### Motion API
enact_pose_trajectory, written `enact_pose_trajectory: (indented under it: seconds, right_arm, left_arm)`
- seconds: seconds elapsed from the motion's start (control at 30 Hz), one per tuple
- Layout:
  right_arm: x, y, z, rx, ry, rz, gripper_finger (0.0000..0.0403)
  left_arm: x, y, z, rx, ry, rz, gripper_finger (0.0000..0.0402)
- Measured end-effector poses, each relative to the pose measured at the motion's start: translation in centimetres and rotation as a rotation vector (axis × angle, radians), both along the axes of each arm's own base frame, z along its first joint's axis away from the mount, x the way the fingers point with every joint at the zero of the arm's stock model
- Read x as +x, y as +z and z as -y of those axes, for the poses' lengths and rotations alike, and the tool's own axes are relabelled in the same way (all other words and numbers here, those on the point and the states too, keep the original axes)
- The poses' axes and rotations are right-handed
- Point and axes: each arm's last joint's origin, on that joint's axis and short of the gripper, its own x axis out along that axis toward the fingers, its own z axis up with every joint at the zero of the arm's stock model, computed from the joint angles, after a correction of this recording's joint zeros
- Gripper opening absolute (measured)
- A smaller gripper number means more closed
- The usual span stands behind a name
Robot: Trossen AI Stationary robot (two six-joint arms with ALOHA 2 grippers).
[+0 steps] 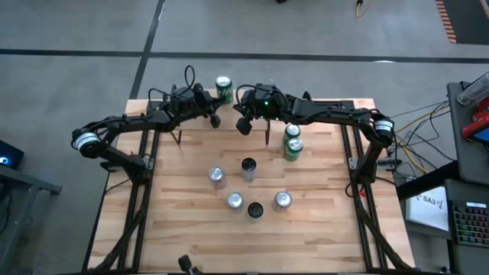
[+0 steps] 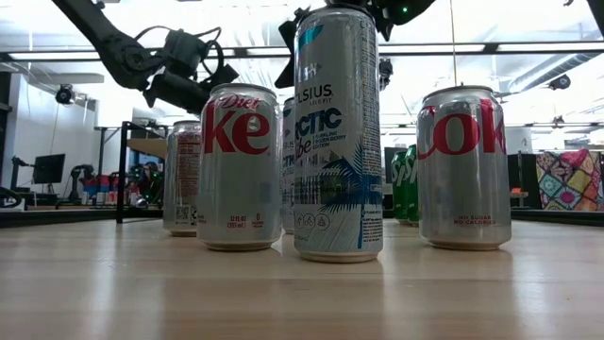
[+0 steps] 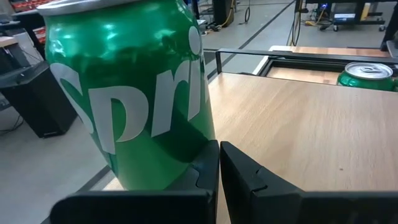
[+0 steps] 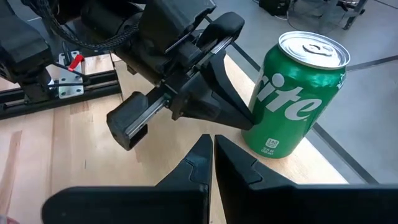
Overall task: Place canned beverage on shelf
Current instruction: Put the bottom green soda can on the shelf, then put the top white-blue soda can on the shelf
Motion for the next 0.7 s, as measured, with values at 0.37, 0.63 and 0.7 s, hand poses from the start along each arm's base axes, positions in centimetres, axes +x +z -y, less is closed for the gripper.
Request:
enact_pose_trajectory:
  seconds: [0.37,0.63,0.7]
  right_arm:
    - [0.1,-0.3,-0.7,0.023,0.011,-0.022,0.0009]
    - [0.3,-0.3,-3.2,0.038,0.069,-0.067,0.0009]
    - [0.3,0.0,-3.9,0.035,0.086,-0.061,0.0009]
  left_arm:
    - [-0.3,0.9,0.9,-0.063,-0.110,0.039,0.0000]
    - [-1.5,2.7,3.5,-0.121,-0.250,0.084,0.0000]
    - [-2.0,2.9,4.7,-0.113,-0.276,0.101,0.0000]
